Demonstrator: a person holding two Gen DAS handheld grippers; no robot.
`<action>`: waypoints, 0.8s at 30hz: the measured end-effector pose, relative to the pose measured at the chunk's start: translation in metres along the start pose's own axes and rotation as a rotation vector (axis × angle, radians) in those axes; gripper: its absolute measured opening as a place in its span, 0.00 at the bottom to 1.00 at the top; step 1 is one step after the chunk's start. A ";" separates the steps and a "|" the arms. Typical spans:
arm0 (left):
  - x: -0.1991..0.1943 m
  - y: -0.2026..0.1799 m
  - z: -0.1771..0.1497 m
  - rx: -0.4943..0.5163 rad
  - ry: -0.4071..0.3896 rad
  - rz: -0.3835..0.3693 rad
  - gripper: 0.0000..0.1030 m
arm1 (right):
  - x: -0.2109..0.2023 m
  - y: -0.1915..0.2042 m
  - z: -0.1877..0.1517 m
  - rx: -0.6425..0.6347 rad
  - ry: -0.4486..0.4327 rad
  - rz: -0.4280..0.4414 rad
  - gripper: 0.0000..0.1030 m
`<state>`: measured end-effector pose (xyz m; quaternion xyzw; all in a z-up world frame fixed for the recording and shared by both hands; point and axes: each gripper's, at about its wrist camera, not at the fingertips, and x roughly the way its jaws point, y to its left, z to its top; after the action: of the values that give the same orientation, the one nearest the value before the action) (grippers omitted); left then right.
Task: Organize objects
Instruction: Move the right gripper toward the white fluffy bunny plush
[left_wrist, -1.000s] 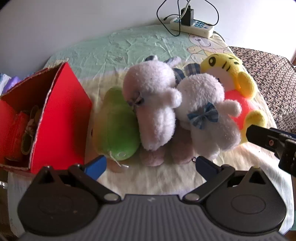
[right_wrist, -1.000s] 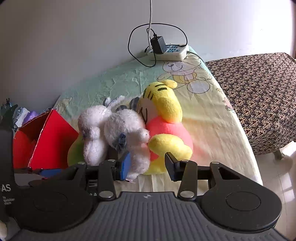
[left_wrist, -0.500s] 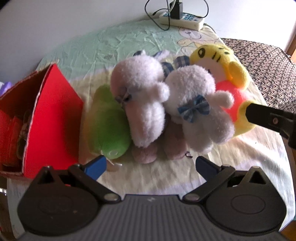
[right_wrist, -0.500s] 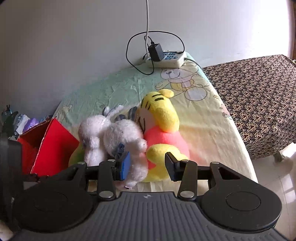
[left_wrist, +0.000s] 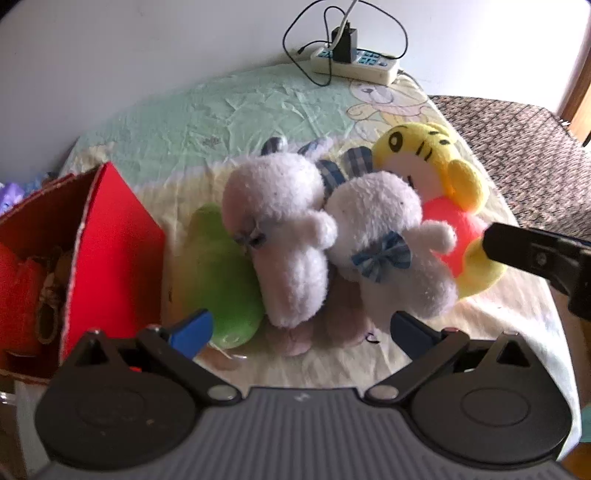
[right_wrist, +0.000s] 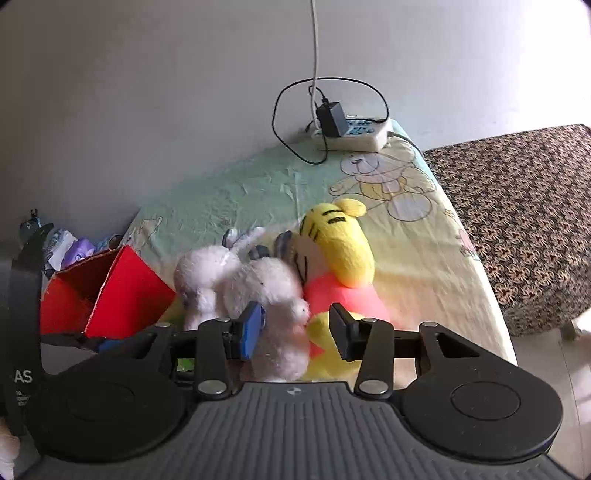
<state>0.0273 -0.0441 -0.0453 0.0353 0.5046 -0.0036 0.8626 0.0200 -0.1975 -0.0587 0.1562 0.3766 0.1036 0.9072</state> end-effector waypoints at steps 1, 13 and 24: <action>0.000 0.001 0.000 -0.002 -0.003 -0.007 0.99 | 0.002 0.000 0.001 -0.004 0.001 -0.001 0.44; 0.001 0.004 0.002 0.049 -0.096 -0.206 0.87 | 0.038 0.002 0.014 -0.052 0.056 0.108 0.43; 0.012 -0.008 0.004 0.099 -0.115 -0.332 0.84 | 0.064 -0.007 0.016 -0.045 0.135 0.147 0.44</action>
<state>0.0361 -0.0525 -0.0542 -0.0065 0.4526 -0.1727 0.8748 0.0766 -0.1880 -0.0919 0.1556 0.4219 0.1887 0.8730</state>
